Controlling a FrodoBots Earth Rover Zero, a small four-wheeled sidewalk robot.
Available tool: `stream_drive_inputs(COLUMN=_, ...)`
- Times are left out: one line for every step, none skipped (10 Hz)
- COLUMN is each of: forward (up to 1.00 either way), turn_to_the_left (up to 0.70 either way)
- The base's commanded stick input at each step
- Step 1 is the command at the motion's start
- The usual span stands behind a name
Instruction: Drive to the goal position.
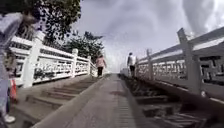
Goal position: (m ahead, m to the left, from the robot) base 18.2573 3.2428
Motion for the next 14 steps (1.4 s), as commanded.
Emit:
stream_drive_inputs(forward=0.45, turn_to_the_left=0.0)
stream_drive_inputs(forward=0.45, turn_to_the_left=0.0)
stream_drive_inputs(forward=0.45, turn_to_the_left=0.0)
stream_drive_inputs(forward=0.45, turn_to_the_left=0.0)
stream_drive_inputs(forward=0.45, turn_to_the_left=0.0)
stream_drive_inputs(forward=0.45, turn_to_the_left=0.0)
stream_drive_inputs(forward=0.45, turn_to_the_left=0.0)
stream_drive_inputs(forward=0.45, turn_to_the_left=0.0)
stream_drive_inputs(forward=0.45, turn_to_the_left=0.0)
stream_drive_inputs(forward=0.45, turn_to_the_left=0.0)
stream_drive_inputs(forward=0.45, turn_to_the_left=0.0)
stream_drive_inputs(forward=0.45, turn_to_the_left=0.0)
stream_drive_inputs(forward=0.45, turn_to_the_left=0.0)
stream_drive_inputs(forward=0.45, turn_to_the_left=0.0)
